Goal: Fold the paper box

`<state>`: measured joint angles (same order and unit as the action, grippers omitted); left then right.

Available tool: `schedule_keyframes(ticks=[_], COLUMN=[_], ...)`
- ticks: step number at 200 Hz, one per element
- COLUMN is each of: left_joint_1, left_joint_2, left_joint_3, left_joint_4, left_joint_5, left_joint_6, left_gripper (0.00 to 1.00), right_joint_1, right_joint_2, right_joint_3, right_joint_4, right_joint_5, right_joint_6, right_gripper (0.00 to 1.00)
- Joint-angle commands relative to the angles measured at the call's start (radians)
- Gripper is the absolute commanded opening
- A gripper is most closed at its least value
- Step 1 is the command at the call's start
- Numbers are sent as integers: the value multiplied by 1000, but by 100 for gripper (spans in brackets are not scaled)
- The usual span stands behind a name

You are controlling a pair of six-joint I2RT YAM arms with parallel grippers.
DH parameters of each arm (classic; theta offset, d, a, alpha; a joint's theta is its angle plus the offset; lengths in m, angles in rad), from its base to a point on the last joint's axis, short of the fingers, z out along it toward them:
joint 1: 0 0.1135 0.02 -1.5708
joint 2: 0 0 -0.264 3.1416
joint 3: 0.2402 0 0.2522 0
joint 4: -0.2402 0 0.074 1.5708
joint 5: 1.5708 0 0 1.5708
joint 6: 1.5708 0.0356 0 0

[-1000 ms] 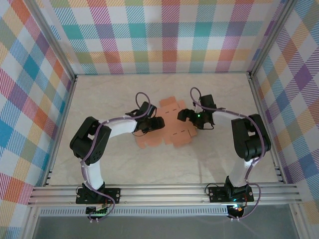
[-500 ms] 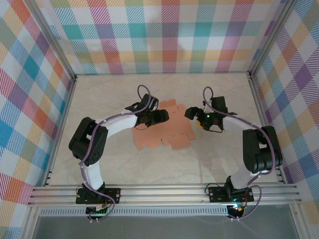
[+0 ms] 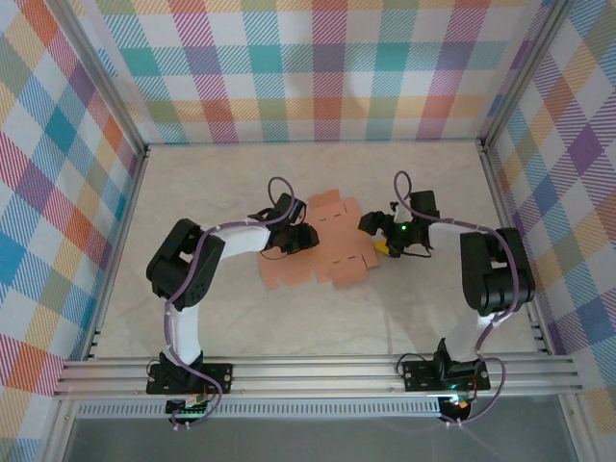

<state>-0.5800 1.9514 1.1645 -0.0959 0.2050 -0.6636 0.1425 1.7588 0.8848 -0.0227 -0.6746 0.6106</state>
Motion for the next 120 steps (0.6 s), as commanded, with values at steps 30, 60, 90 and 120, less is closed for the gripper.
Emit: schedule_keyframes(ticks=[30, 60, 90, 120], left_joint_1=[8, 9, 12, 11], left_joint_2=[48, 45, 44, 46], left_joint_3=[-48, -52, -45, -45], left_joint_4=[-29, -32, -54, -56], left_joint_5=[8, 10, 5, 2], left_joint_6=[-15, -8, 11, 16], left_gripper=[31, 31, 32, 33], right_joint_1=[-3, -2, -3, -3], right_joint_2=[92, 92, 100, 103], right_joint_3=[68, 69, 84, 98], right_joint_4=[42, 62, 84, 88], right_joint_5=[-118, -83, -49, 7], right_joint_6=[-67, -103, -154, -156], right_gripper=[68, 52, 38, 28])
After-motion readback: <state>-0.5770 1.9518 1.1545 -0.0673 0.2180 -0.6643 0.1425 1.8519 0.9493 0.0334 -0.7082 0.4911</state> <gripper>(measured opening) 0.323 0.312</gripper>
